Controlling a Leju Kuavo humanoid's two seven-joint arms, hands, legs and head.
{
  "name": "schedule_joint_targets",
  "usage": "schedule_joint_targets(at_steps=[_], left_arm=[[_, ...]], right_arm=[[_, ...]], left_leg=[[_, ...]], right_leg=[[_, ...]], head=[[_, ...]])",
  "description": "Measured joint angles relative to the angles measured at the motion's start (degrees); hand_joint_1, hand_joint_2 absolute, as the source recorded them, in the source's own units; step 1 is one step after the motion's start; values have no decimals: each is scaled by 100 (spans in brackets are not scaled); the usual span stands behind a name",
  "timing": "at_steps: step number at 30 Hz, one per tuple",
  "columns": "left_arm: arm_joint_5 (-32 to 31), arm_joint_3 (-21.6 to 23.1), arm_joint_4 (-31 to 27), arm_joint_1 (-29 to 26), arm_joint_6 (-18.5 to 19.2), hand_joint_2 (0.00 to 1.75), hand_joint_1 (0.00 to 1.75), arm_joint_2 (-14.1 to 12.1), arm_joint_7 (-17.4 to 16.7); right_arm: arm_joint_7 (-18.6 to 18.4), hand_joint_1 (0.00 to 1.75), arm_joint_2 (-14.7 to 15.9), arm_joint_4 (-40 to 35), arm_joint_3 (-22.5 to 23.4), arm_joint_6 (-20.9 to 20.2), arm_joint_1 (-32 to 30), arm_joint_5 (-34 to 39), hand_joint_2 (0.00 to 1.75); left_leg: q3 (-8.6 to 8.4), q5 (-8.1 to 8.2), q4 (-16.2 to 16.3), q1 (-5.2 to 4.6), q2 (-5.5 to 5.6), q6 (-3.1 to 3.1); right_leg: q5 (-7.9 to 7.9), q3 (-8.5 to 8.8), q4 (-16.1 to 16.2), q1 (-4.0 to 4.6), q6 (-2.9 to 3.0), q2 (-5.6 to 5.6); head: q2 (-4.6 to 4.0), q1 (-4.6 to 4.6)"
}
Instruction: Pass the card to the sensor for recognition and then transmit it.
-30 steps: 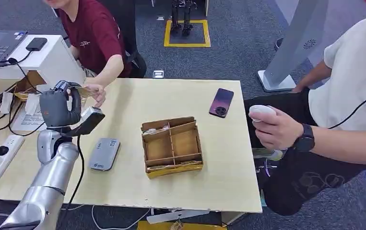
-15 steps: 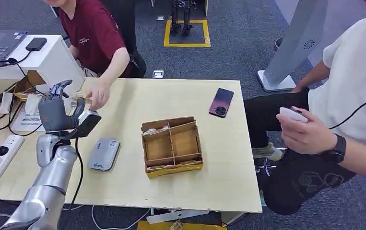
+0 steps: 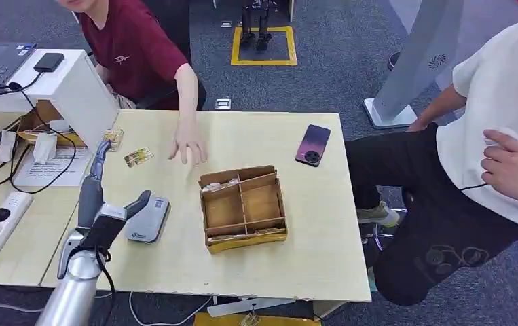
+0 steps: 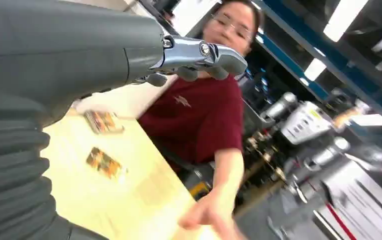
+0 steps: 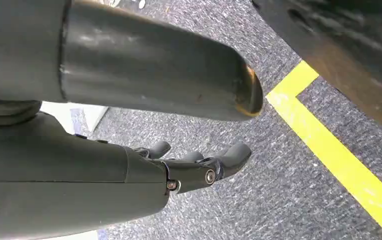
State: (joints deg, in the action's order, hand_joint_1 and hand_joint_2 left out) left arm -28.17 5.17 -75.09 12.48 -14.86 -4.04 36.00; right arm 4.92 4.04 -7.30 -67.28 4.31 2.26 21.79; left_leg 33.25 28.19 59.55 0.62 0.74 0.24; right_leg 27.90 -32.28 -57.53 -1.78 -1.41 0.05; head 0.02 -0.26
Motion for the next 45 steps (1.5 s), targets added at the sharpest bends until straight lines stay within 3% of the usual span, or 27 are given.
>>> schedule_joint_targets(at_steps=[4, 6, 8, 12, 16, 20, 25, 31, 36, 45], left_arm=[[-491, 531, -752, -542, 155, 175, 0, -296, 274], [-971, 915, -1086, -829, 43, 175, 0, -473, 352], [-1560, 1322, -1269, -1045, -349, 175, 0, -632, 260], [-2230, 1993, -1298, -1150, -1227, 175, 0, -805, 48], [-2337, 2432, -1271, -1151, -1358, 175, 0, -868, 6], [-2927, 2786, -1035, -1104, -1688, 175, 0, -903, -332], [-2977, 3024, -786, -997, -1792, 175, 0, -929, -442], [-3082, 3150, -421, -769, -2057, 175, 0, -827, -832], [-3655, 3150, -49, -508, -2372, 175, 0, -658, -1443], [-3845, 3128, 274, -314, -2448, 175, 0, -525, -1751]], right_arm=[[-15, 0, 0, 0, 31, 2, 0, 92, 0], [-17, 0, 0, 0, 64, 9, -18, 111, 0], [-7, 0, 2, 0, 83, 35, -21, 120, 0], [26, 0, 26, 0, 85, 100, 2, 138, 0], [26, 0, 46, 0, 83, 109, 28, 142, 0], [26, 0, 57, 0, 83, 98, 41, 118, 0], [26, 0, 66, 0, 83, 100, 50, 105, 0], [26, 0, 74, 0, 77, 107, 72, 98, 0], [31, 0, 74, 0, 61, 105, 77, 96, 0], [42, 0, 74, 0, -17, 109, 76, 94, 0]], left_leg=[[-4, 1, 0, 0, -6, 0], [-5, 0, 0, 0, -5, 0], [-4, -1, 0, 0, -3, 0], [-4, -1, 0, 0, -3, 0], [-5, -3, 0, 0, -3, 1], [-5, -3, 1, 0, -3, 1], [-4, -3, 0, 0, -2, 1], [-5, -3, 1, 0, -2, 1], [-5, -4, 1, 0, -2, 1], [-4, -3, 1, 0, -2, 1]], right_leg=[[-1, 1, 1, 0, 0, 5], [-1, 1, 1, 0, 0, 4], [-1, 1, 1, 0, 0, 1], [-2, 3, 1, 0, 0, 0], [-2, 4, 1, 0, 0, 0], [-2, 3, 1, 0, 0, 0], [-2, 4, 1, 0, 0, -1], [-4, 4, 1, 0, -1, -1], [-7, 5, 1, 0, -4, 0], [-7, 4, 1, 0, -4, 0]], head=[[0, -4], [0, -4], [0, -2], [0, -2], [0, -2], [0, -4], [0, -2], [0, -2], [0, -2], [0, -2]])
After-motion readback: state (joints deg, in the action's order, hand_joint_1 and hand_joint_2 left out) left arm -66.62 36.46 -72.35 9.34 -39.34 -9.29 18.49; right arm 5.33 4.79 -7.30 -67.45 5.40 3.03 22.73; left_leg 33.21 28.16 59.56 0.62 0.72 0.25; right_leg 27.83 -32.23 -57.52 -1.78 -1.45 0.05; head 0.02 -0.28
